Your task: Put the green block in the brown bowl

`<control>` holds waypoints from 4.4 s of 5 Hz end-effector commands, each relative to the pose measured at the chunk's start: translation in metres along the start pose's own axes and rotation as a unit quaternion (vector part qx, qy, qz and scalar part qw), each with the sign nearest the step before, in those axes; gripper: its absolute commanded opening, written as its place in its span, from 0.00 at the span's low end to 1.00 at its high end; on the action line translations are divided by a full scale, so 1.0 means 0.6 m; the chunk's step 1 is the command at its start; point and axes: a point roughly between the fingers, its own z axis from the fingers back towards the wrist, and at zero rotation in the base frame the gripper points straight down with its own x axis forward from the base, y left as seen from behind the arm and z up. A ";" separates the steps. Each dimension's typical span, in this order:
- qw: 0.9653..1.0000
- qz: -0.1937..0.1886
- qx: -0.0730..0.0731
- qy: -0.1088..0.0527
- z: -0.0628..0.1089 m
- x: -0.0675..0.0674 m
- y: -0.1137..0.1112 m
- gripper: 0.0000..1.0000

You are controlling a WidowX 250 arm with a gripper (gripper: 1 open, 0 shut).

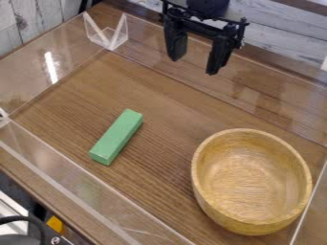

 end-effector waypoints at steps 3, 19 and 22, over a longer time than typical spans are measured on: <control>1.000 -0.028 0.005 -0.002 -0.014 -0.092 0.088 1.00; 0.999 0.043 -0.015 0.013 -0.171 -0.052 0.108 1.00; 0.998 0.051 -0.026 0.016 -0.177 -0.072 0.079 1.00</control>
